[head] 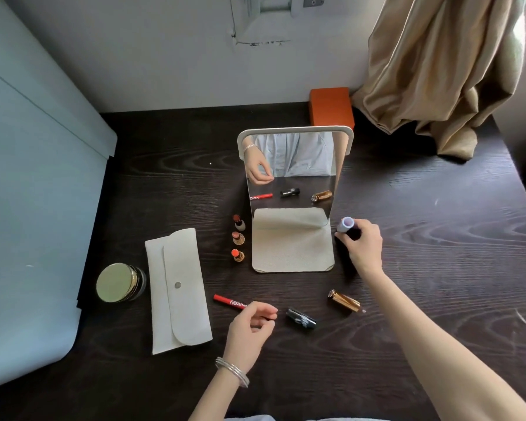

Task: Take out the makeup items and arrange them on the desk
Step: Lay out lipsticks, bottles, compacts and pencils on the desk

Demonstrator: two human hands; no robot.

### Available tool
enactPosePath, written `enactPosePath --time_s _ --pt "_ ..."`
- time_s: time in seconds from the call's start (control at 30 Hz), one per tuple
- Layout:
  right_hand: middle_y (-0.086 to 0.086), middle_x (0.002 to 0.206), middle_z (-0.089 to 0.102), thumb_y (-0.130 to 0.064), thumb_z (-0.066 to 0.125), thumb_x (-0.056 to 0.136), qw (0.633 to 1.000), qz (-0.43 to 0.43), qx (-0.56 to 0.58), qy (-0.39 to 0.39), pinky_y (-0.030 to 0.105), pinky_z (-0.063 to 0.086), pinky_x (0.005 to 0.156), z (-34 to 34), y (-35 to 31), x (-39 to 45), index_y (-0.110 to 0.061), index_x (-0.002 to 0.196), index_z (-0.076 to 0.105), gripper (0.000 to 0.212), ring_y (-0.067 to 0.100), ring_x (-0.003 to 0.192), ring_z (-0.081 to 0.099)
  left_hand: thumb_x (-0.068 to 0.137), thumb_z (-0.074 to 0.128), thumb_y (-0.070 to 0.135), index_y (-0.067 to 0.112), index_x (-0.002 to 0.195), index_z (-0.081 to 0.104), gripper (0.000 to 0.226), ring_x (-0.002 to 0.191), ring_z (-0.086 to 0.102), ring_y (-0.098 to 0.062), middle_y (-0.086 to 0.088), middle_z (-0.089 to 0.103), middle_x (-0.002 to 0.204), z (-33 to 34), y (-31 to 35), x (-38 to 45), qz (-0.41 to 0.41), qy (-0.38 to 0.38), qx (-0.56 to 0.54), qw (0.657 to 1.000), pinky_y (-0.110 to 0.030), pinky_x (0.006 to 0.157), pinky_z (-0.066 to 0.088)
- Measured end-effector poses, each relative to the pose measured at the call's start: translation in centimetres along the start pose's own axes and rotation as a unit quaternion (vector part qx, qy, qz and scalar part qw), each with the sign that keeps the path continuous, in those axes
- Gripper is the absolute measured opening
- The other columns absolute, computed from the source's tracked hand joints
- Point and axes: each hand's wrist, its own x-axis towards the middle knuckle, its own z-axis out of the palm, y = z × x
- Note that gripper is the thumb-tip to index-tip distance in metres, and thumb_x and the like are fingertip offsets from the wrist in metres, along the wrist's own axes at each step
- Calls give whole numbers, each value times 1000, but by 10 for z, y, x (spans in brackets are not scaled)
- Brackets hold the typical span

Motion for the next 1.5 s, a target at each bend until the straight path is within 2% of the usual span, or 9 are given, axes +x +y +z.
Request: enactPosePath --time_s 0.47,0.67,0.77,0.93,1.03,1.1,1.17,1.27,1.5 --pt "9 109 62 -18 74 78 1000 12 -25 11 44 37 91 7 -1 2 -10 105 66 29 29 107 47 85 62 5 31 87 61 27 88 62 -3 11 66 92 6 10 11 -5 -24 25 999 -8 73 48" --pt "5 114 50 -14 77 73 996 30 82 20 35 44 89 -2 -3 -8 -13 112 59 43 22 104 51 84 62 2 32 84 60 30 84 62 -4 10 65 90 9 11 11 2 -22 36 999 -9 71 49" --pt "3 109 48 -14 74 78 995 35 89 -9 27 44 79 -22 -2 -33 -13 107 60 32 23 99 55 83 63 1 32 84 59 31 82 62 -3 10 65 89 12 13 12 13 -16 45 999 -8 70 48" --pt "-4 108 48 -37 78 71 955 -89 -175 -223 29 39 86 -40 17 -95 -23 108 59 44 18 103 43 81 68 8 34 88 56 29 89 56 1 19 55 96 20 15 14 57 -27 132 989 -3 70 45" --pt "-7 112 49 -34 66 81 911 -114 -311 -248 28 41 84 -34 22 -115 -25 114 54 36 19 111 43 80 70 15 33 95 59 26 98 51 -1 19 49 103 25 10 16 92 -40 211 972 -7 83 43" --pt "-9 105 54 -32 67 82 936 -101 -268 -206 25 41 77 -32 20 -116 -24 106 58 27 14 104 48 80 70 18 32 98 61 25 103 45 0 21 45 104 28 8 16 114 -43 250 961 -8 87 37" --pt "-12 92 60 -23 76 77 982 -66 -101 -145 18 42 73 -34 15 -112 -23 92 64 19 6 89 55 80 69 18 32 99 62 24 103 43 0 22 45 103 30 7 15 135 -38 263 955 -2 84 31" --pt "-8 89 68 -5 76 75 992 -28 123 -29 10 46 76 -38 -2 -100 -31 84 62 31 5 82 64 79 69 17 30 99 63 24 102 43 1 21 46 103 32 5 16 157 -33 264 951 1 81 29" --pt "5 94 66 4 69 77 981 27 185 57 3 45 76 -15 -12 -50 -7 94 65 20 11 87 62 79 69 13 29 97 63 25 100 45 0 21 49 103 37 4 20 153 -32 252 955 -9 89 37"
